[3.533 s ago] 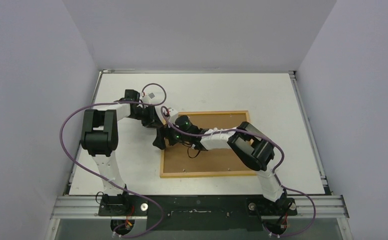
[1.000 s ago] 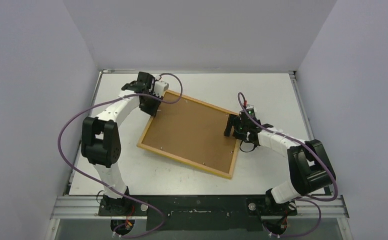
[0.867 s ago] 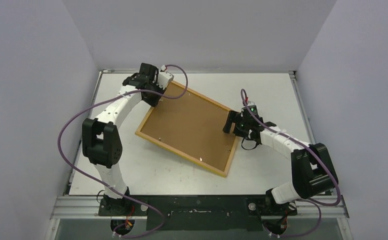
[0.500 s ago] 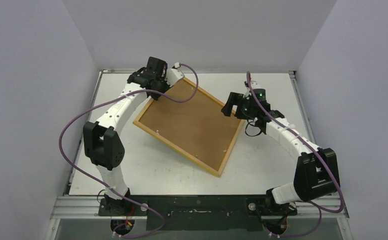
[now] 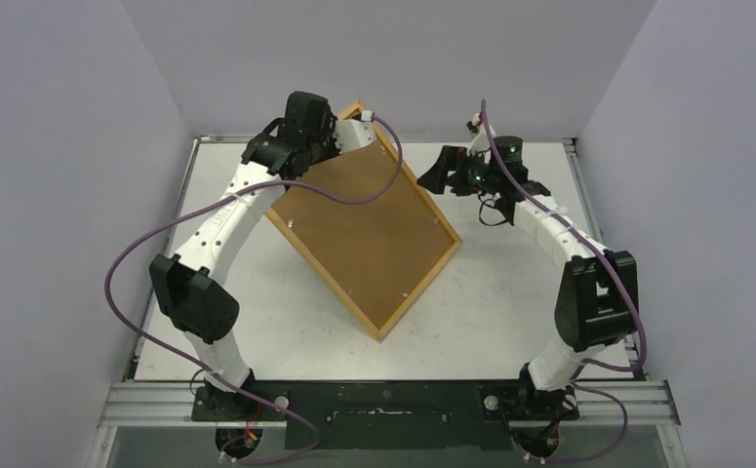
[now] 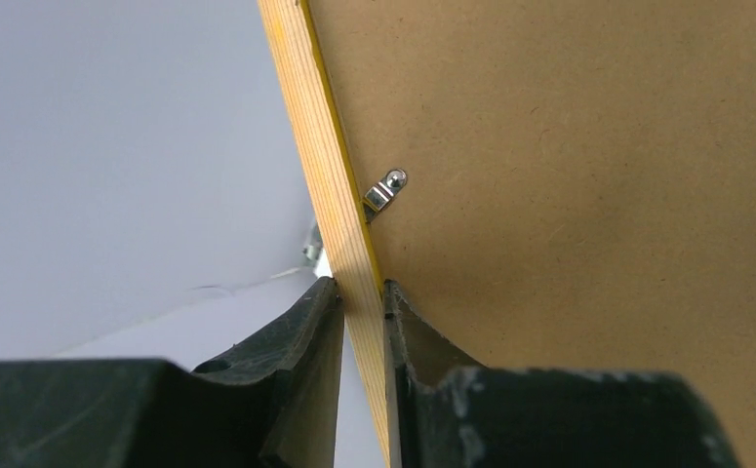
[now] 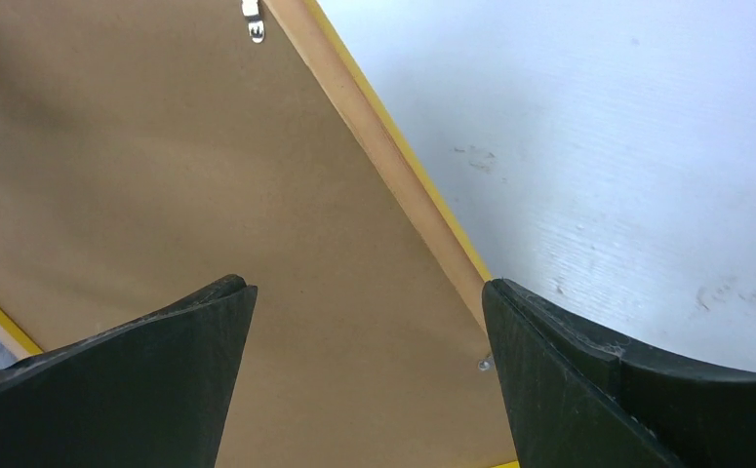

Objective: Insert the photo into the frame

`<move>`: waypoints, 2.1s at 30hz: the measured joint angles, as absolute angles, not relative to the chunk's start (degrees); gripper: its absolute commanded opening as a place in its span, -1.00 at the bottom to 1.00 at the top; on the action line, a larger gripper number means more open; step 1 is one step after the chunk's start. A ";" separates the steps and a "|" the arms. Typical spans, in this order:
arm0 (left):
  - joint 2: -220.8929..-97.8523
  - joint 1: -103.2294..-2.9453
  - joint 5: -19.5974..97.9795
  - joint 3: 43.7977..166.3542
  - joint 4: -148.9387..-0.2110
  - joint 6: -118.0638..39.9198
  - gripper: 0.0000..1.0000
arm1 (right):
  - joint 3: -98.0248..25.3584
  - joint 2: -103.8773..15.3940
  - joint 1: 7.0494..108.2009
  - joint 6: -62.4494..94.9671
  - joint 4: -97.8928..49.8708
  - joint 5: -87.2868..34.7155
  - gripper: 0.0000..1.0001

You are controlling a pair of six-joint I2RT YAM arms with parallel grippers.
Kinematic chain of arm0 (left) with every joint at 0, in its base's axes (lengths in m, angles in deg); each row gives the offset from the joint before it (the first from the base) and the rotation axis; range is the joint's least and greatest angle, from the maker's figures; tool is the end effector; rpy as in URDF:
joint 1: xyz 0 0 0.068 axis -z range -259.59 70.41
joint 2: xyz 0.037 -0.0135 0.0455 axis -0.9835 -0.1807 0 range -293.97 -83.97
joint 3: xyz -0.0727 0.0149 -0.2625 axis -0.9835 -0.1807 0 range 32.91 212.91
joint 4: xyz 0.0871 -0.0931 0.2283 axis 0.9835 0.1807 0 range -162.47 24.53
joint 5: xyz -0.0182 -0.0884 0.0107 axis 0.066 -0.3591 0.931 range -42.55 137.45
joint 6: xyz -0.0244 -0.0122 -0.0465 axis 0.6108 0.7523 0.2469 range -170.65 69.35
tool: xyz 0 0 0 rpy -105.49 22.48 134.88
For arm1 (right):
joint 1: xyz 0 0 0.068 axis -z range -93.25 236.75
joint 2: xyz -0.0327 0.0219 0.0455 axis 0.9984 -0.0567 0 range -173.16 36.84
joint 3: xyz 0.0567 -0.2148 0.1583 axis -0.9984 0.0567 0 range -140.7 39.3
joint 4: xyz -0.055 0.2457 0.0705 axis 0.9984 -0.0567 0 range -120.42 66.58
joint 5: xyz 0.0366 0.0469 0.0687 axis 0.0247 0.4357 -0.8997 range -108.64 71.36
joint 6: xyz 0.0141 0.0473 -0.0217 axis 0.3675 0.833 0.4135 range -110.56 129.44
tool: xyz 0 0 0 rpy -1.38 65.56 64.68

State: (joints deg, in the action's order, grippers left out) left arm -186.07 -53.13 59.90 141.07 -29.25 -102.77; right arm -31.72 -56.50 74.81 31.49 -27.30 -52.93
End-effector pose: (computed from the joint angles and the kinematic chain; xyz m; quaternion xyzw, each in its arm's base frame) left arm 0.3609 -0.1710 0.3915 0.5265 0.7196 0.1928 0.4097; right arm 0.3653 0.0978 0.2938 -0.0836 0.8218 0.3869 0.4098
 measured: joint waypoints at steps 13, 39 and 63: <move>-172.76 -46.16 58.33 133.39 -39.61 -116.87 -1.00 | -32.01 -65.64 81.26 34.04 -0.87 -76.80 0.80; -183.56 -68.08 47.31 136.48 -22.67 -74.90 -0.14 | -71.96 -91.60 74.26 23.14 -25.13 -54.79 0.80; -188.80 -71.25 35.57 103.17 -27.89 -55.23 -0.14 | -47.77 -84.52 72.29 15.16 -35.21 -44.14 0.80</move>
